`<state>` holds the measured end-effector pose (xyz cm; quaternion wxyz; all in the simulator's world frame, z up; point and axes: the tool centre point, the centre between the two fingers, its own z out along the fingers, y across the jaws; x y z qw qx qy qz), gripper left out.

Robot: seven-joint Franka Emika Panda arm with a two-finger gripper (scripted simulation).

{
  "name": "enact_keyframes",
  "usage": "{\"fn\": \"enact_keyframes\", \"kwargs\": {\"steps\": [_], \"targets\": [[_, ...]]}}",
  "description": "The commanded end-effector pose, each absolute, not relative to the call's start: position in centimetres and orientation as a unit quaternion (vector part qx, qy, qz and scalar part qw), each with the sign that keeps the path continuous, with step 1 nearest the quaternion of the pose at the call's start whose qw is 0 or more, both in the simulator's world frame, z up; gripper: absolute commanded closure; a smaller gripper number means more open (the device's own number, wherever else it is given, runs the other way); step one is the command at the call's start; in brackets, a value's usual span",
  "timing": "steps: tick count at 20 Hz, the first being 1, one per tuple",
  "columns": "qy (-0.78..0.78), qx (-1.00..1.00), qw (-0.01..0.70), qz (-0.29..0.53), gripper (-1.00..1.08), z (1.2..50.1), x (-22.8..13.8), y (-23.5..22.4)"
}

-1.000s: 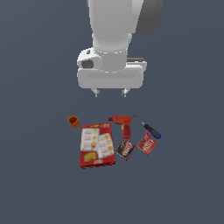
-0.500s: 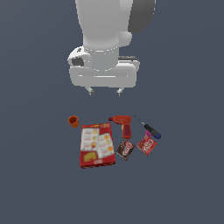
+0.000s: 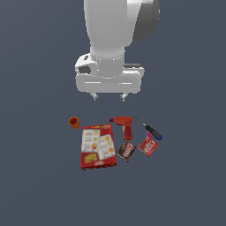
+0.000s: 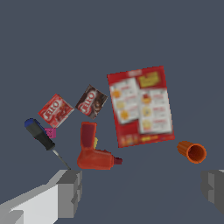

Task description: Pick up a designated object from a clutter of objects.

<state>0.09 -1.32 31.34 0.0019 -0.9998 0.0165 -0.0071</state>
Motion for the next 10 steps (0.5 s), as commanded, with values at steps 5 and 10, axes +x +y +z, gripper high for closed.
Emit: {"fn": "enact_keyframes", "kwargs": {"steps": [5, 10], "targets": [[-0.029, -1.000, -0.007, -0.005, -0.92, 27.3, 0.7, 2.1], [-0.084, -0.996, -0.013, -0.004, -0.92, 22.4, 0.6, 6.3]]}}
